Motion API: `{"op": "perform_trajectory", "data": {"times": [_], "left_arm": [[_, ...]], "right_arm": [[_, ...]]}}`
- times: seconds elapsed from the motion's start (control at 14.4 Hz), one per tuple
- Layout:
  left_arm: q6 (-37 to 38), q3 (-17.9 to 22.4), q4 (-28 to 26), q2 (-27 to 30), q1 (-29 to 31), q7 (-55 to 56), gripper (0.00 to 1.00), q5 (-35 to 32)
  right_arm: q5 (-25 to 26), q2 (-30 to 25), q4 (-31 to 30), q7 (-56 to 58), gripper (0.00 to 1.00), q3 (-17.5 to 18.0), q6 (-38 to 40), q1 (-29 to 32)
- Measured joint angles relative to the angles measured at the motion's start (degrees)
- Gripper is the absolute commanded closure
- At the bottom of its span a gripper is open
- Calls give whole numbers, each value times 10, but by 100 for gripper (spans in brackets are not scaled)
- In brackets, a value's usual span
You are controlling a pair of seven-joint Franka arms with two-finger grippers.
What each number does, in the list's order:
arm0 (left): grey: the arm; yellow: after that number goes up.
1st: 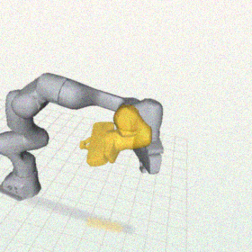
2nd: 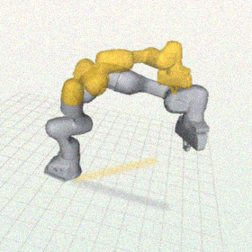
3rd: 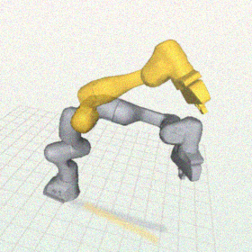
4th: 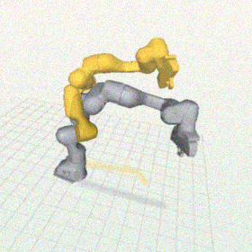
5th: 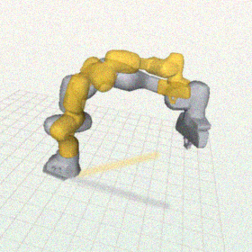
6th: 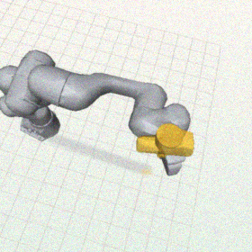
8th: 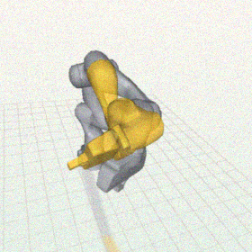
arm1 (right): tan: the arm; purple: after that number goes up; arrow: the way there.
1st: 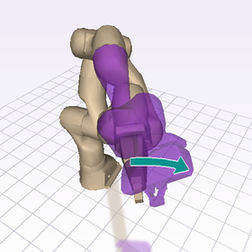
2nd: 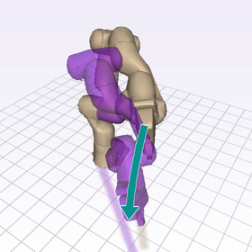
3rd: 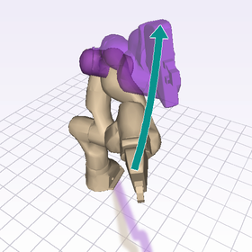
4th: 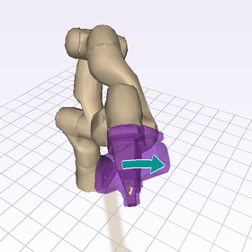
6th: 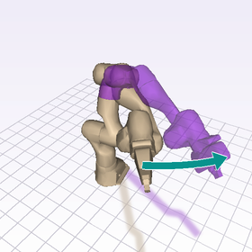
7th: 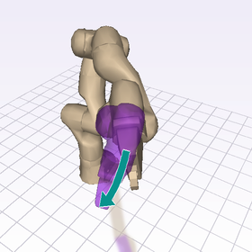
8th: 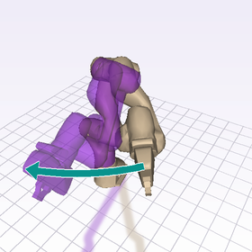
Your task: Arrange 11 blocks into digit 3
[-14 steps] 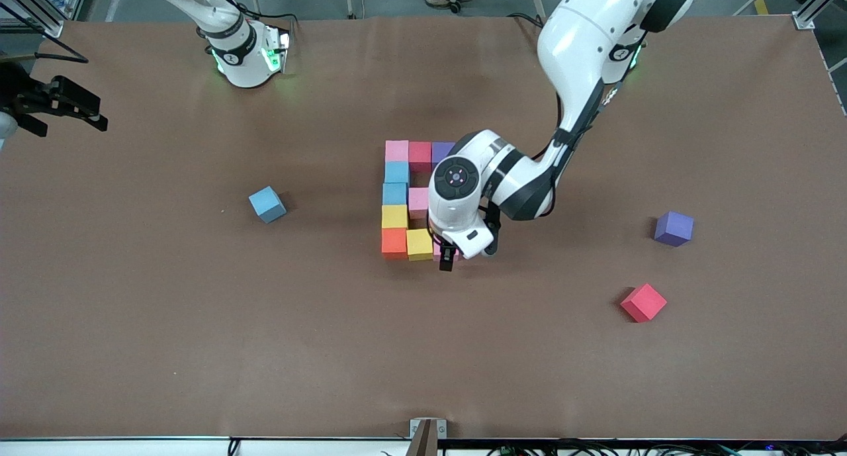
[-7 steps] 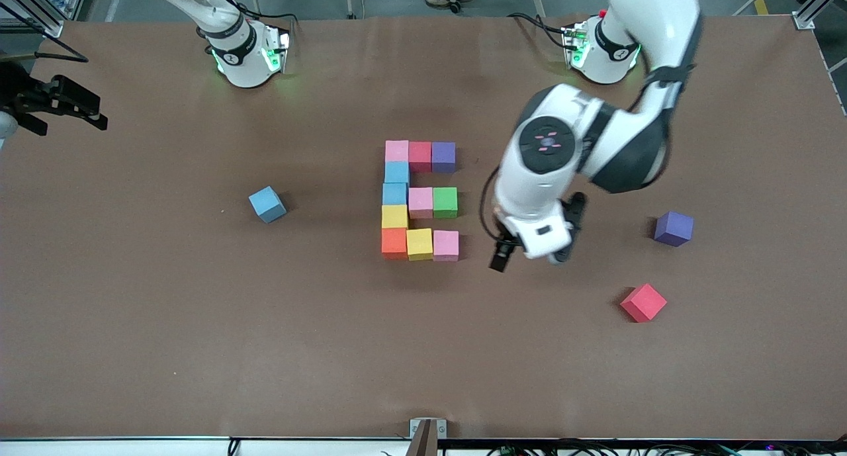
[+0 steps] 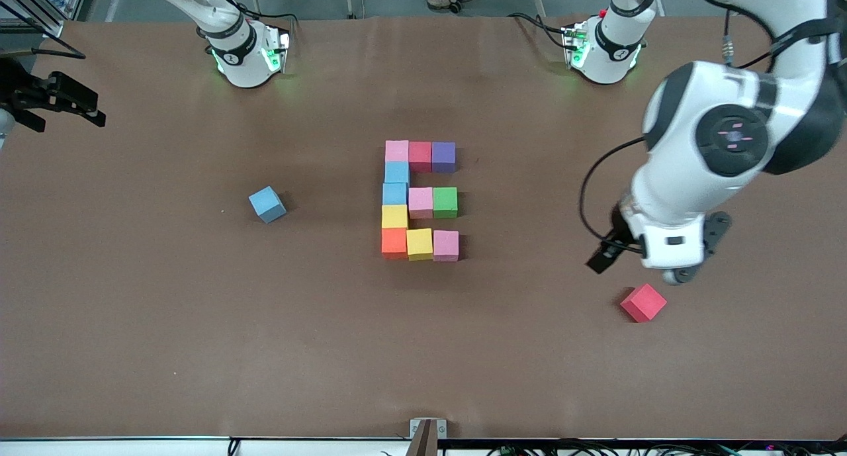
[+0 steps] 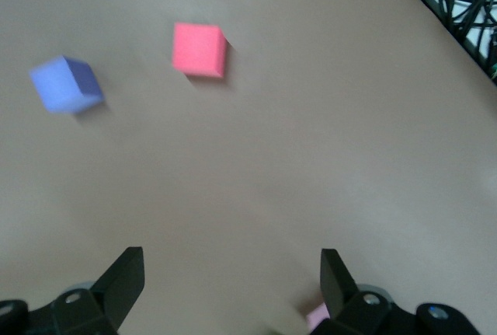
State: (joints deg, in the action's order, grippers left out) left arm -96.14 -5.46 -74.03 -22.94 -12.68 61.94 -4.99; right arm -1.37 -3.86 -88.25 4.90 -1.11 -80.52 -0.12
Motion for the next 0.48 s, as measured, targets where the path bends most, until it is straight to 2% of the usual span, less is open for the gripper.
{"op": "perform_trajectory", "data": {"times": [0.28,0.48], "left_arm": [[43,0,0,47,63,-171,0,0],[77,0,-5,83,89,-290,0,0]], "right_arm": [[0,0,0,0,0,0,0,0],[0,0,0,0,0,0,0,0]]}}
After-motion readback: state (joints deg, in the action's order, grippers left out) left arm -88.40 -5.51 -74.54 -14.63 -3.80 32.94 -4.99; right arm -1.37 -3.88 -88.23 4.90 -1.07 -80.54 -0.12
